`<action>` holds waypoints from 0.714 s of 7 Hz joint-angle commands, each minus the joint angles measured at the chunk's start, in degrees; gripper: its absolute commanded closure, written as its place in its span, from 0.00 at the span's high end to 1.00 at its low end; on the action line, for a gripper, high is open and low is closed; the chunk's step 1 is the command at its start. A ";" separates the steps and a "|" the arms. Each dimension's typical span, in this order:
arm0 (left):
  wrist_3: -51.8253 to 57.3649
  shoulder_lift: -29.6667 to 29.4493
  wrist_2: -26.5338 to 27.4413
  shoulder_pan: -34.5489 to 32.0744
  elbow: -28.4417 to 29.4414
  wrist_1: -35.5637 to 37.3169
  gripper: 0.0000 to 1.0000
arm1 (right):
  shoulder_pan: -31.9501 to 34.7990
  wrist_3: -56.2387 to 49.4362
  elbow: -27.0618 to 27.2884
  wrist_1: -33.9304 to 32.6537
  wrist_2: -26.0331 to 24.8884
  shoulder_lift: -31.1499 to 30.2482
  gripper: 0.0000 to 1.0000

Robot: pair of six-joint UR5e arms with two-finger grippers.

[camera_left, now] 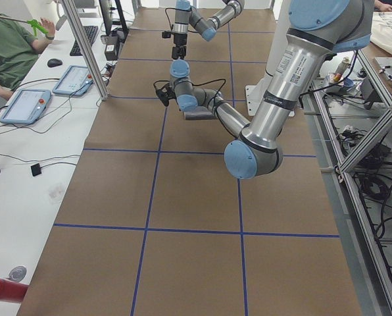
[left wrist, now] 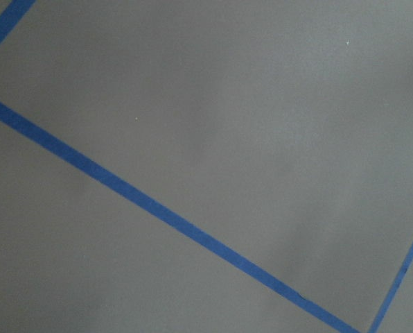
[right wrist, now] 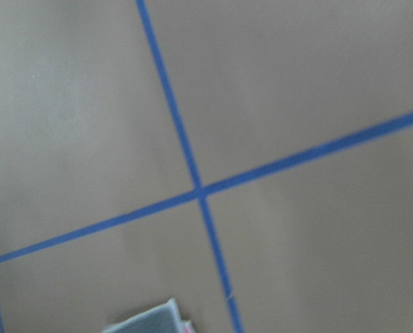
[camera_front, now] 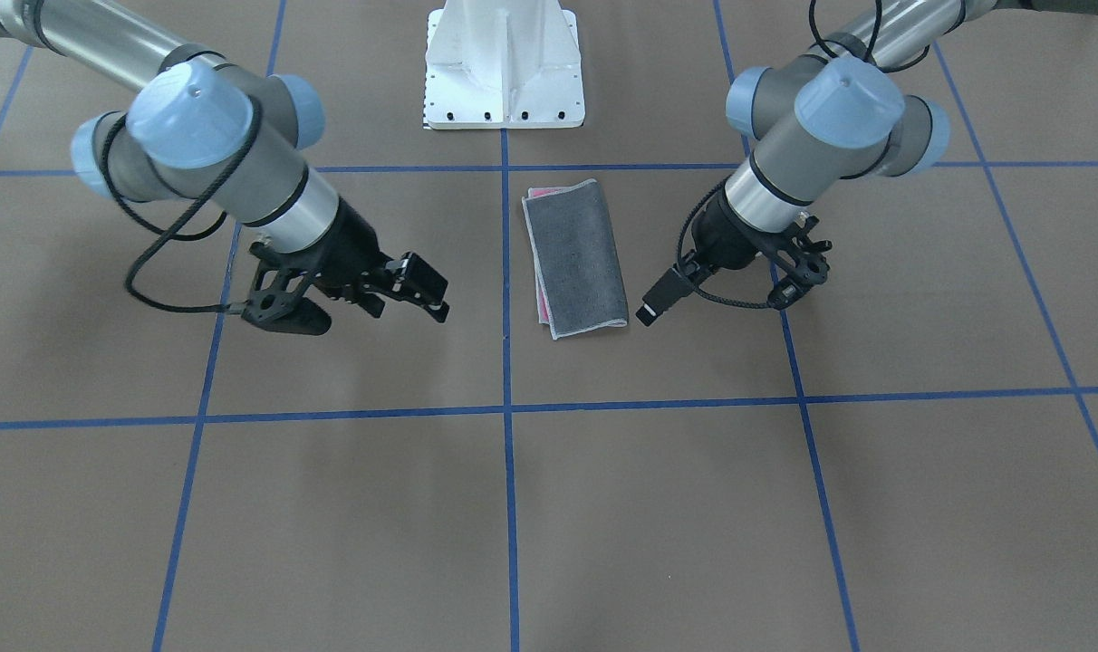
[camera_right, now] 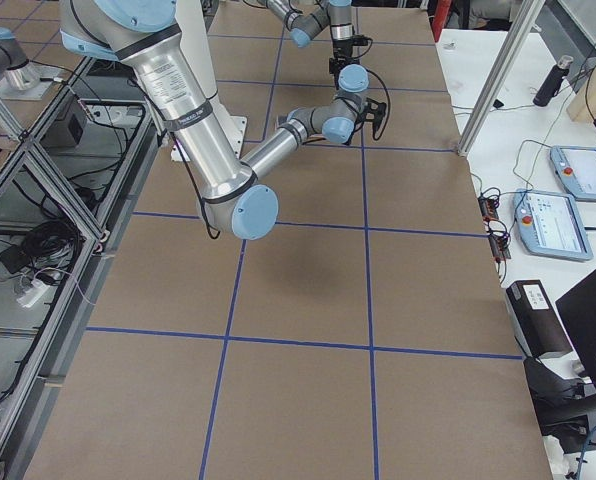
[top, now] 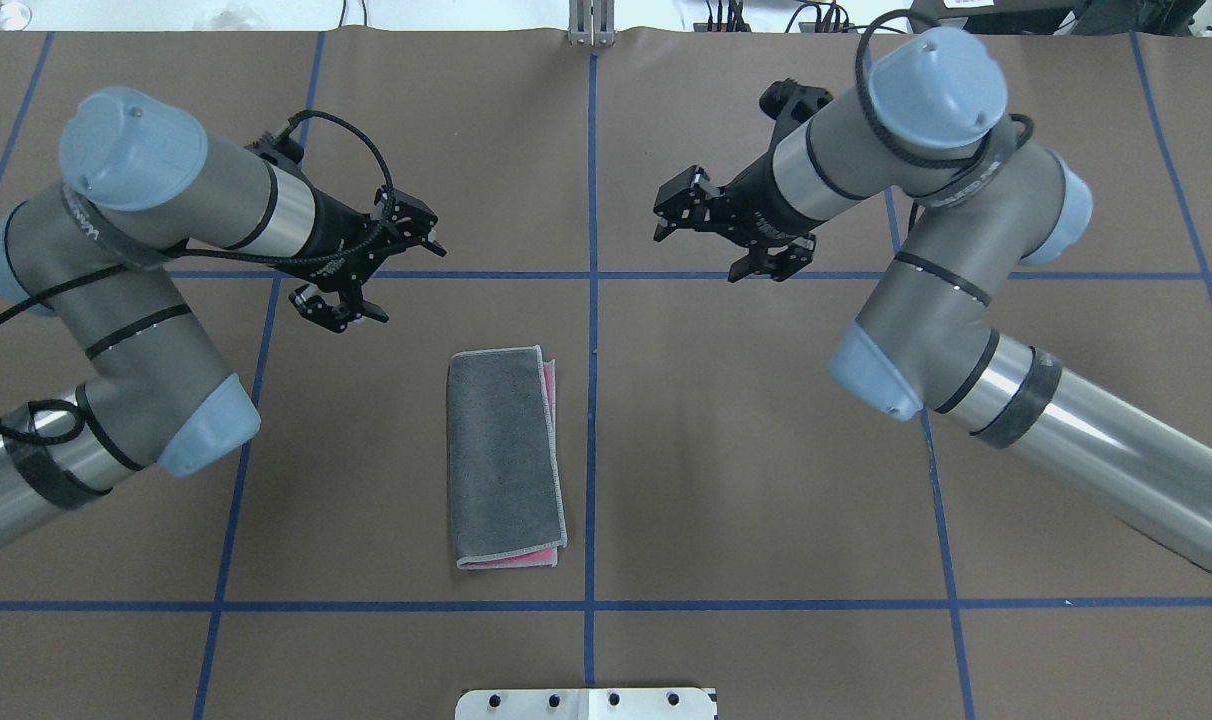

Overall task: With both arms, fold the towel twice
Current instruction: 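Move the left gripper down to the grey towel strip's near end and grasp it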

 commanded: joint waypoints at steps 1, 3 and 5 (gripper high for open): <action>-6.78 5.54 9.96 11.81 -8.85 0.36 1.00 | 4.77 -6.38 -1.79 0.22 4.28 -1.21 1.00; -7.24 8.90 16.67 20.63 -11.26 0.45 1.00 | 4.60 -6.74 -3.28 0.57 3.93 -0.95 1.00; -8.21 9.09 21.00 26.54 -10.13 0.54 1.00 | 4.60 -7.10 -3.90 0.66 3.84 -0.86 1.00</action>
